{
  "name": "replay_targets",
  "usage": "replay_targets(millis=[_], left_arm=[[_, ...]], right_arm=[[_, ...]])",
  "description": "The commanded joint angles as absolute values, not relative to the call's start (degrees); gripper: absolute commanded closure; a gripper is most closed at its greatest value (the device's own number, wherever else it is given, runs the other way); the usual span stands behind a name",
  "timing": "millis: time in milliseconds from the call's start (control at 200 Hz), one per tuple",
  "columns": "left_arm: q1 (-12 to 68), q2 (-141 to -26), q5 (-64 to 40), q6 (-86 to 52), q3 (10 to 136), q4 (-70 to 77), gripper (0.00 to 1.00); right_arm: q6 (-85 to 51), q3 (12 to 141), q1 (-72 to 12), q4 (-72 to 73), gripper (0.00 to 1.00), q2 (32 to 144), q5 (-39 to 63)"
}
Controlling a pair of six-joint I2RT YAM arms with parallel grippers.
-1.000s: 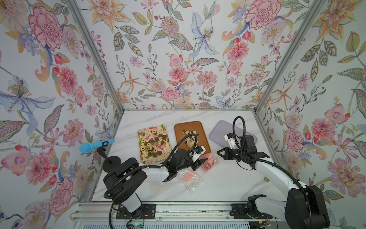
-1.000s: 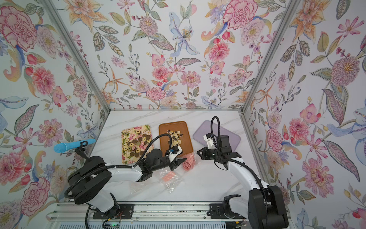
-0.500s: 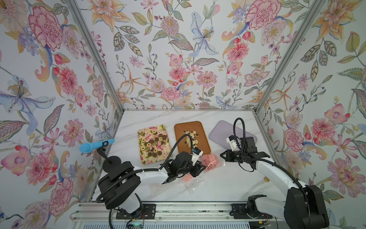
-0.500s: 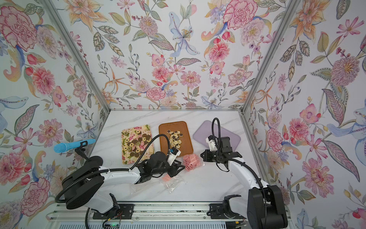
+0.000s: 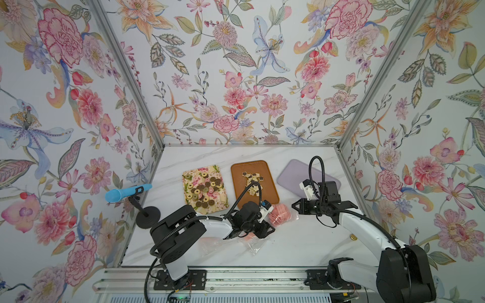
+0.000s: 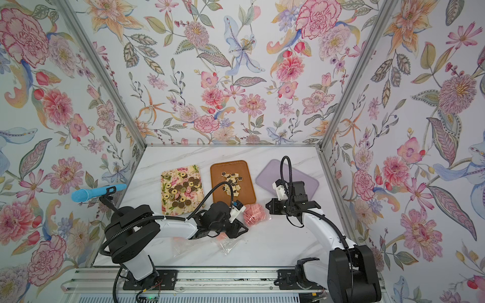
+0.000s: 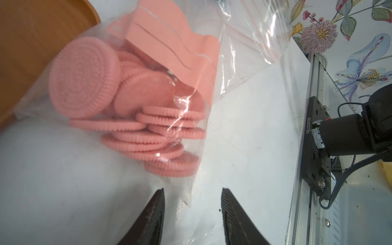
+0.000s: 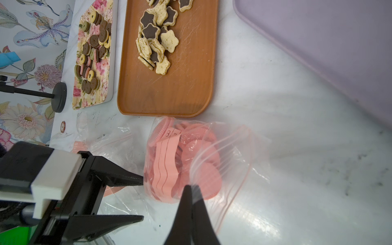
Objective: Pour cookies out of the ziploc bag
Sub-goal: 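Adjust the ziploc bag at the center of the board, then pour the cookies out of the ziploc bag onto the tray.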
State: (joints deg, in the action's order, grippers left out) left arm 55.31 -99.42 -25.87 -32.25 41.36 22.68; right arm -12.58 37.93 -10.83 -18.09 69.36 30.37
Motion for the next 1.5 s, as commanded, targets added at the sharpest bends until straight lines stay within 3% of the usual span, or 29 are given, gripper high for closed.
replay_targets(millis=[0, 531, 616, 786, 1106, 1492], left_arm=[[55.81, -100.06, -27.68, -30.91, 43.10, 21.94, 0.54], [55.81, -103.31, -26.91, -28.96, 45.61, 18.83, 0.68], [55.81, -103.36, -26.48, -28.67, 45.79, 18.47, 0.75], [55.72, -102.84, -25.69, -27.91, 46.05, 18.50, 1.00], [55.48, -98.62, -20.99, -21.16, 50.53, 13.65, 1.00], [49.76, -107.49, -18.80, -10.25, 74.27, 7.94, 1.00]], right_arm=[[-11.16, 38.38, -10.44, -18.98, 1.00, 68.55, 30.33], [-10.89, 39.05, -10.41, -18.87, 1.00, 69.21, 30.86], [-10.80, 39.11, -10.46, -18.87, 1.00, 69.35, 30.86], [-10.63, 39.50, -10.46, -18.24, 1.00, 69.48, 31.71], [-8.17, 42.27, -9.11, -16.53, 1.00, 70.69, 35.72], [-6.01, 54.21, -5.63, -15.69, 1.00, 77.57, 36.97]])
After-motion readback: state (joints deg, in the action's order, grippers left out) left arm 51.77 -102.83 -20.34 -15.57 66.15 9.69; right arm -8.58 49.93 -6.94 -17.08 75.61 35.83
